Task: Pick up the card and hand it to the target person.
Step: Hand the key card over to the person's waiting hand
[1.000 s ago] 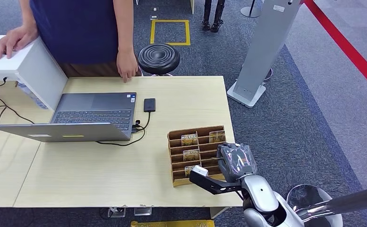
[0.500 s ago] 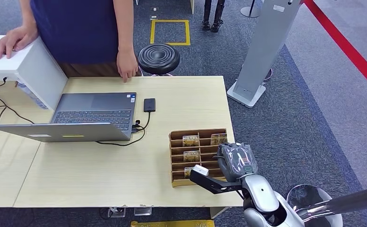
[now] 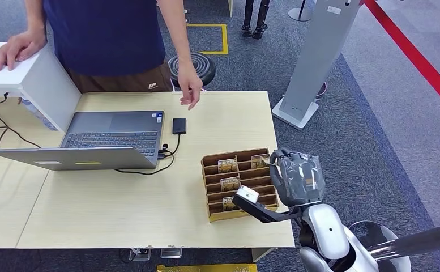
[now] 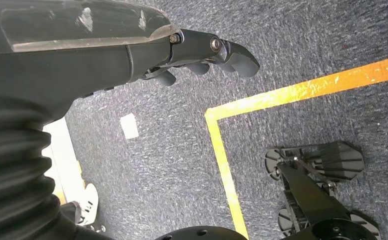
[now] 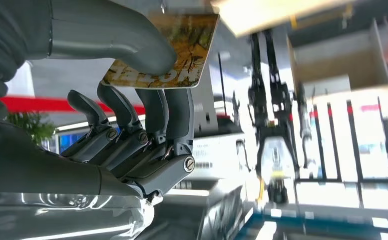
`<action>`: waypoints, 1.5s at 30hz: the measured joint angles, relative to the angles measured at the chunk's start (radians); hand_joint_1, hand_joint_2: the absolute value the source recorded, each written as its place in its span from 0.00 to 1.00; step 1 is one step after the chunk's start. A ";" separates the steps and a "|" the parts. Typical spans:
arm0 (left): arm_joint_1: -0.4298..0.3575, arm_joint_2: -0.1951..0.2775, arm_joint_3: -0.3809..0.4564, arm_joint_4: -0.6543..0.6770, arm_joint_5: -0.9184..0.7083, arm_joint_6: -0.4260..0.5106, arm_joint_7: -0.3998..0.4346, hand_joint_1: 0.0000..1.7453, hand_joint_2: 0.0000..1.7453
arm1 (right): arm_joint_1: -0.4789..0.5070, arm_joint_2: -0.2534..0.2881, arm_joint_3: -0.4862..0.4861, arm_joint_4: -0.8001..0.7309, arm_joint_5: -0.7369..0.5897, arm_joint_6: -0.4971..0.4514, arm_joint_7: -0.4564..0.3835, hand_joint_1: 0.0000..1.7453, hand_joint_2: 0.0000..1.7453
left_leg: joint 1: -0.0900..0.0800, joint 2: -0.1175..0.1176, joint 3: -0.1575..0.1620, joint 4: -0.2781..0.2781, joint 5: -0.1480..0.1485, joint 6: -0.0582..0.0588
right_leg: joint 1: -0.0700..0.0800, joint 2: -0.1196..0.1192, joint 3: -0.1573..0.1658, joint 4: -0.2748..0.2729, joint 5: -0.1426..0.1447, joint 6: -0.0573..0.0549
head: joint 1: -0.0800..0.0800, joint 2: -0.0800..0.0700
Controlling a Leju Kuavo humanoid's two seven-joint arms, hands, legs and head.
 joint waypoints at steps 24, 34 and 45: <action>-0.002 -0.001 0.000 0.000 -0.005 0.006 0.003 0.00 1.00 | -0.091 0.013 0.046 -0.185 -0.016 -0.310 -0.161 0.45 1.00 | 0.000 0.000 0.000 0.000 0.000 0.000 | 0.000 0.000 0.000 0.000 0.000 0.000 | 0.000 0.000; -0.002 -0.005 0.000 0.000 -0.001 0.001 0.001 0.00 0.00 | -0.125 0.032 0.087 -0.100 -0.152 -0.362 -0.177 0.00 1.00 | 0.000 0.000 0.000 0.000 0.000 0.000 | 0.000 0.000 0.000 0.000 0.000 0.000 | 0.000 0.000; -0.001 -0.005 0.001 0.000 0.027 0.015 0.008 0.00 0.00 | -0.070 0.030 0.085 -0.052 -1.047 -0.306 -0.408 0.00 1.00 | 0.000 0.000 0.000 0.000 0.000 0.000 | 0.000 0.000 0.000 0.000 0.000 0.000 | 0.000 0.000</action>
